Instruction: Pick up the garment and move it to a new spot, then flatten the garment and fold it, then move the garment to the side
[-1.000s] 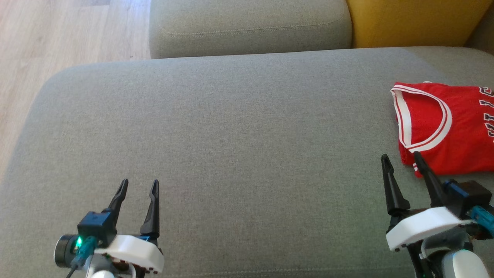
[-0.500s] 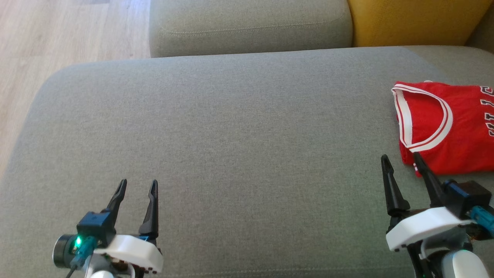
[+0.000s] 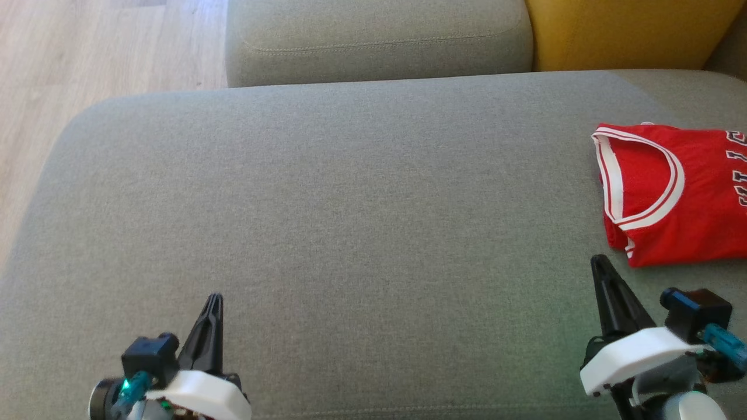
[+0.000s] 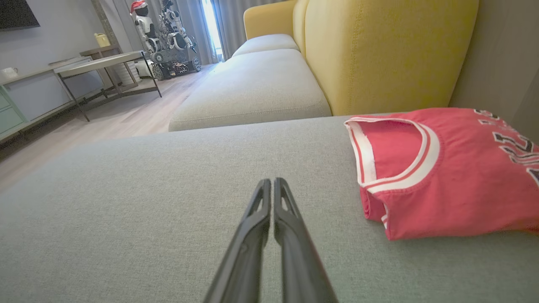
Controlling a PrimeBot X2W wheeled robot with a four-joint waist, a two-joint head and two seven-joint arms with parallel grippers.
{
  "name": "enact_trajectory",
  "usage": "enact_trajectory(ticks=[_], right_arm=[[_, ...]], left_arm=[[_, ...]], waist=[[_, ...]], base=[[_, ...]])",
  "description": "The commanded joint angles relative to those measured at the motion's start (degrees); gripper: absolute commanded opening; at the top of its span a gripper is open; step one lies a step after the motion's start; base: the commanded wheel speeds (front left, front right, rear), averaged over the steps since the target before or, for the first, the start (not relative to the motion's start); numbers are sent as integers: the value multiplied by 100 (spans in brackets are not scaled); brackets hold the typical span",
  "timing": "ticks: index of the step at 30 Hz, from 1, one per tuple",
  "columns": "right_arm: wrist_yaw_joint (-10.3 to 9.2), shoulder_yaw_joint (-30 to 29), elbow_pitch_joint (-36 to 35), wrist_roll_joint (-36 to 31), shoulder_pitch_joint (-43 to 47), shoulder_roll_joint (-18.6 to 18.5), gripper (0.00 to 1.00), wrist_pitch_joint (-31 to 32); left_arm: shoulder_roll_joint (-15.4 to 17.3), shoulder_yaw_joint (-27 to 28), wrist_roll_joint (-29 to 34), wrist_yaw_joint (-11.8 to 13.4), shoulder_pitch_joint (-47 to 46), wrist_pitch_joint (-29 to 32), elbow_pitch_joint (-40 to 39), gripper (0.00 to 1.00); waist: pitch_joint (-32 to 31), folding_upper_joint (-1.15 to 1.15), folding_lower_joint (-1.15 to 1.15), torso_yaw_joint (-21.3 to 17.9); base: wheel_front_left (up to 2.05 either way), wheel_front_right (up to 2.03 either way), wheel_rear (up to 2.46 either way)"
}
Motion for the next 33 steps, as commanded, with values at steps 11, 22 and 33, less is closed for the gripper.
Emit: enact_trajectory(ticks=[11,22,33], right_arm=[[0,-16,-3,959,-201,-49,0,-42],[-1,-35,143,1725,-295,-77,0,-65],[-1,-63,286,2483,-385,-98,0,-80]], left_arm=[[-9,237,-852,-151,-224,188,-99,0],[-70,416,-1537,-277,-306,346,-38,0],[-135,600,-2217,-402,-382,508,1,0]], waist=[[3,0,0,-6],[6,0,0,-10],[9,0,0,-15]], base=[[0,0,0],[0,0,0],[0,0,0]])
